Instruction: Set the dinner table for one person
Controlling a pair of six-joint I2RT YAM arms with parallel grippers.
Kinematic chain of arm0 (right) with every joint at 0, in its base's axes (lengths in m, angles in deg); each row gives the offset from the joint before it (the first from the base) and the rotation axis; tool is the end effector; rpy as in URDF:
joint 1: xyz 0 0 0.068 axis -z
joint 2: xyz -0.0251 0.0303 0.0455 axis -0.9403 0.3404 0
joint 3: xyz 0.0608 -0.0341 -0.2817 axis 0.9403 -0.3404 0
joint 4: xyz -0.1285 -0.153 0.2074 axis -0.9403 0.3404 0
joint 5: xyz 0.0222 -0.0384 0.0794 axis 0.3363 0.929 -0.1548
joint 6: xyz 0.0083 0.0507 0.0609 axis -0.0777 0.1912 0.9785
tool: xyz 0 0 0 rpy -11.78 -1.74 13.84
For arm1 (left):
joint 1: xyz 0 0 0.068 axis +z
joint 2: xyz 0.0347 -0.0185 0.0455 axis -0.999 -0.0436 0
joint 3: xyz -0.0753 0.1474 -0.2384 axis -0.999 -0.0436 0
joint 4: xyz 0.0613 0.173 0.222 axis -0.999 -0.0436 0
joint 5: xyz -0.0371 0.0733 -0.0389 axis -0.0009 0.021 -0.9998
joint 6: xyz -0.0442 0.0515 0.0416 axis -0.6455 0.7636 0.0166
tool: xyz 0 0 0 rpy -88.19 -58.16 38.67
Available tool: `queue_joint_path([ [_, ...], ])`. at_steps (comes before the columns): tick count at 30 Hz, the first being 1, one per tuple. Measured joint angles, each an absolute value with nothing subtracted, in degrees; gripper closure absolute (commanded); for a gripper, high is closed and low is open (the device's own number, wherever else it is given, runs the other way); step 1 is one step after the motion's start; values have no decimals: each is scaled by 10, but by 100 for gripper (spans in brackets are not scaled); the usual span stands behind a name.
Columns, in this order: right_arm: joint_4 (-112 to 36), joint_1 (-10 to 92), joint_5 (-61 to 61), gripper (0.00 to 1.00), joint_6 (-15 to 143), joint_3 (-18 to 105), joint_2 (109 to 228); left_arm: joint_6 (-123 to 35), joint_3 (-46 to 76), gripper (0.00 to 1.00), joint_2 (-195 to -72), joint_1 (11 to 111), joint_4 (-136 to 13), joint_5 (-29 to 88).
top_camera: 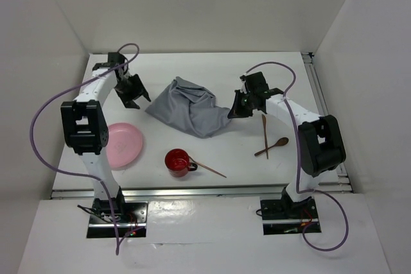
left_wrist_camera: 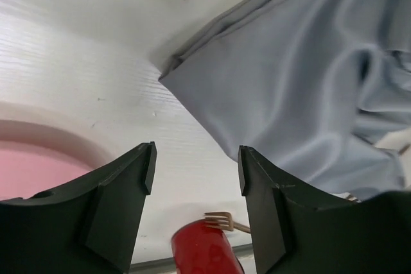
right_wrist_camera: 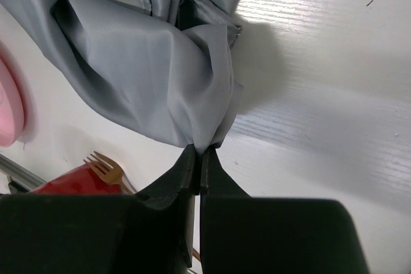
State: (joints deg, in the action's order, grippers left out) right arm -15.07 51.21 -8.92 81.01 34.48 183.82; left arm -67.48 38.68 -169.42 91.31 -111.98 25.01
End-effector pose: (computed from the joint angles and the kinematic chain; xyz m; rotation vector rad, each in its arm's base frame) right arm 0.3730 0.1486 0.1993 -0.0131 2.5717 0.6666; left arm 0.4654 0.0159 0.2330 -0.8374 2.5946 -0.4613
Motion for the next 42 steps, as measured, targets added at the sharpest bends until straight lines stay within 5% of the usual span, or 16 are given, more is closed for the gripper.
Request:
queue_joint_path([
  [7,-151,512,-91,100,815,348,1841,-672,367,33,-1779,906,-1114,246],
  [11,-149,512,-91,100,814,357,1841,-672,364,47,-1782,906,-1104,246],
  [18,-145,512,-90,100,812,370,1841,-674,374,52,-1818,903,-1084,242],
  [21,-144,512,-90,100,812,370,1841,-675,389,70,-1828,899,-1082,240],
  [22,-143,512,-90,100,812,370,1841,-674,396,91,-1835,897,-1083,239],
  [23,-143,512,-90,100,812,370,1841,-678,404,100,-1840,896,-1085,239],
  [32,-121,513,-88,100,811,393,1842,-668,551,100,-1860,893,-1140,225],
  [42,-67,546,-86,100,783,686,1871,-677,733,100,-1739,947,-1168,119],
])
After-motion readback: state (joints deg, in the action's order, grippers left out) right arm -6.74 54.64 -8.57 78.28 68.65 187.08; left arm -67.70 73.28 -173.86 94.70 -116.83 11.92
